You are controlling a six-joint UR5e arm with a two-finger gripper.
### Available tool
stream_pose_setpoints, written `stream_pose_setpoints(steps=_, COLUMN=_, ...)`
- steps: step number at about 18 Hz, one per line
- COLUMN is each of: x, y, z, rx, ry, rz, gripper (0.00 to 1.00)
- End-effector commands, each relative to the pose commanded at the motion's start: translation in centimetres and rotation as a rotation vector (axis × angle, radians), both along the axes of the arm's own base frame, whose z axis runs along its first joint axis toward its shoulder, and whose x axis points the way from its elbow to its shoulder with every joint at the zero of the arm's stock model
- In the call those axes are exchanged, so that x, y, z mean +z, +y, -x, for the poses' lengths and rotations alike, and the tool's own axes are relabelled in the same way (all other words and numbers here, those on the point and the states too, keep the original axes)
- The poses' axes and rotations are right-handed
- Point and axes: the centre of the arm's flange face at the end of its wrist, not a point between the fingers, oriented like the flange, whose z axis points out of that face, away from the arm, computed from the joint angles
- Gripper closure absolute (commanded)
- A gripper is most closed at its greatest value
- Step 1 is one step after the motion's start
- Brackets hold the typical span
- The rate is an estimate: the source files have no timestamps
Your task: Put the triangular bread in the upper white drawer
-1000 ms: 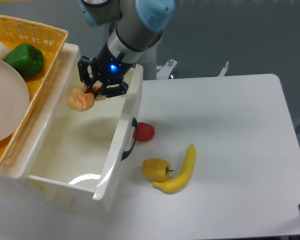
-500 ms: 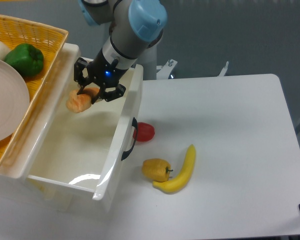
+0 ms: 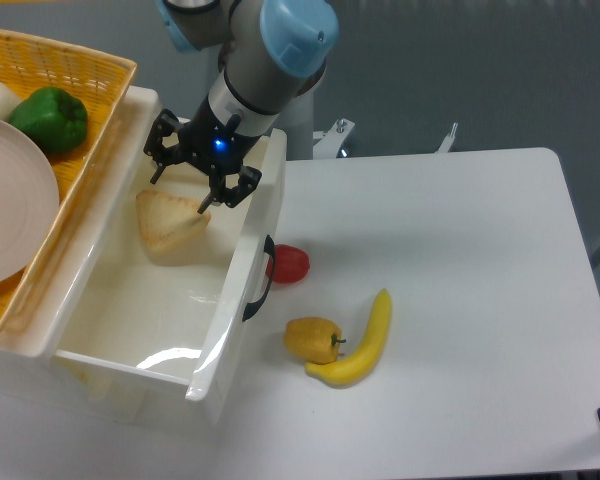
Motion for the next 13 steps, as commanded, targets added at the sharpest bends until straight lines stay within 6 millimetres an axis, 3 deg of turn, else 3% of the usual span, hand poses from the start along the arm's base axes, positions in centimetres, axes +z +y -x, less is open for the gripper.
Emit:
stream_pose_setpoints(steps=3, x=2.1, y=-1.5, z=2.0, rx=0.045, ry=0.036, rz=-0.033, gripper=0.25)
stream_pose_setpoints(steps=7, x=2.8, y=-3.1, z=4.7, rx=0.051, ry=0.087, rz=-0.075, gripper=0.23)
stream_pose_setpoints(steps=10, x=3.1, y=-4.1, z=6.5, rx=0.068, ry=0.117, rz=-0.096, gripper=0.12)
stream_pose_setpoints(steps=11, x=3.0, y=-4.2, z=6.8, rx=0.072, ry=0.118, rz=-0.096, gripper=0.03)
stream_pose_setpoints(steps=13, x=2.9, y=-4.7, z=7.6, rx=0.078, ry=0.152, rz=-0.076, gripper=0.00)
